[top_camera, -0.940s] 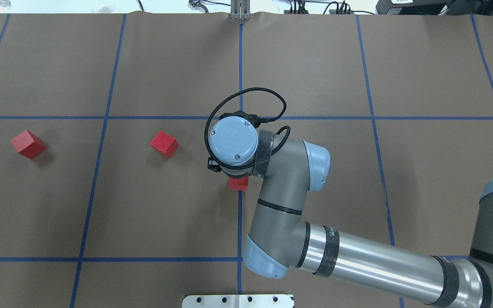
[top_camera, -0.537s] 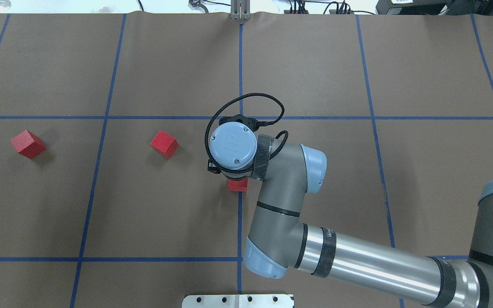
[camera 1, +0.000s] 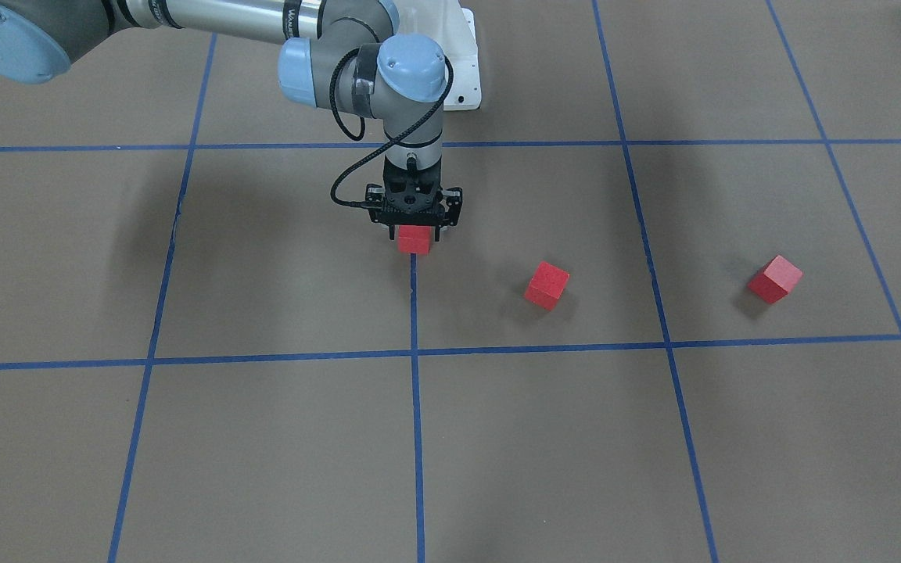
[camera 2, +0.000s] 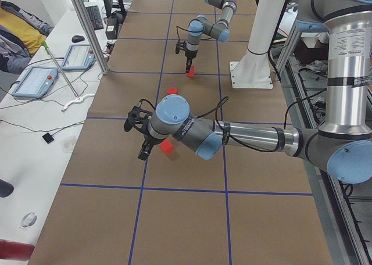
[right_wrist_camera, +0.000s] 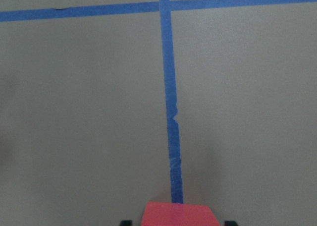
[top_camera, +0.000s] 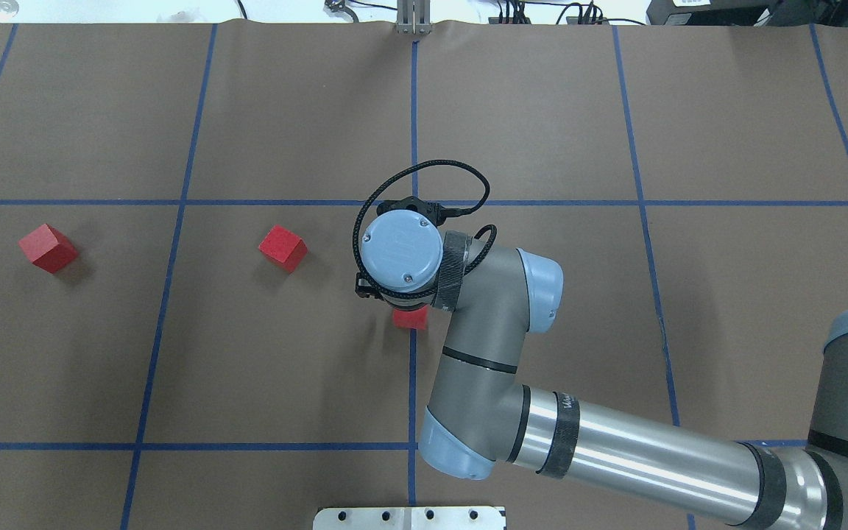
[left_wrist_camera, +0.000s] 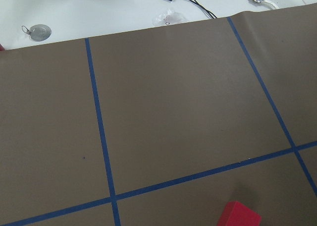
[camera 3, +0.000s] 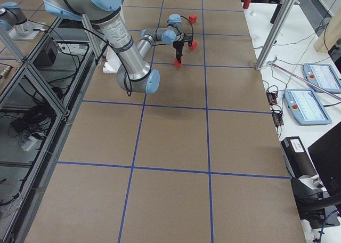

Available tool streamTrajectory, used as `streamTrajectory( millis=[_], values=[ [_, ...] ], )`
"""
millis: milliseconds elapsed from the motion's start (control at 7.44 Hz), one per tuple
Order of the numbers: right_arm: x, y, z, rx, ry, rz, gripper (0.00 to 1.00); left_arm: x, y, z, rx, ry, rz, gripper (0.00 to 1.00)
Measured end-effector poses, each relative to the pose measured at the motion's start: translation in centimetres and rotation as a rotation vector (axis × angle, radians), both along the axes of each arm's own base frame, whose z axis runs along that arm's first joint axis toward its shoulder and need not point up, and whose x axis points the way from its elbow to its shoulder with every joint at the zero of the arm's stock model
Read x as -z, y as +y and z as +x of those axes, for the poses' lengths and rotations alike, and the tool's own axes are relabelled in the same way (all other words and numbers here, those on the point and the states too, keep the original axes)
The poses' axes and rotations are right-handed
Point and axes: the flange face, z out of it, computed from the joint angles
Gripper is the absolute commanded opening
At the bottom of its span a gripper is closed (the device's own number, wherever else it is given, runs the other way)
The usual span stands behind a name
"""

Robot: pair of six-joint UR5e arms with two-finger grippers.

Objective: Form red blocks into L shape at center
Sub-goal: 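Lower the cube just nearer the robot than the center line and release, then withdraw the right arm while the left arm reaches toward the middle cube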

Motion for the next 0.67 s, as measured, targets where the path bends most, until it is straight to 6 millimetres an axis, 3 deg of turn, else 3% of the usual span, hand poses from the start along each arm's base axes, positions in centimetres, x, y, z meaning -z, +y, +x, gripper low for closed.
streamTrajectory(
  millis=[134,269,403,537,672],
  values=[
    [0.7,-1.1,1.4,-0.011,-0.014,0.006,0.99,0.2,-0.1,0.2,-0.003,0.0,0.004,1.0],
    [1.5,-3.9,4.6,-0.02,-0.022,0.008,0.99,1.2,-0.8,1.0,-0.018,0.002,0.019,1.0],
    [1.7,-7.7,9.5,-0.011,-0.017,0.007,0.99,3.0,-2.0,2.7,-0.052,0.003,0.051,1.0],
    [0.4,-12.1,16.2,0.014,-0.008,0.018,0.99,5.4,-3.7,5.7,-0.097,0.015,0.078,1.0],
    [-2.6,-16.2,23.8,0.057,0.002,0.044,0.99,8.1,-5.2,10.1,-0.139,0.047,0.07,1.0]
  ],
)
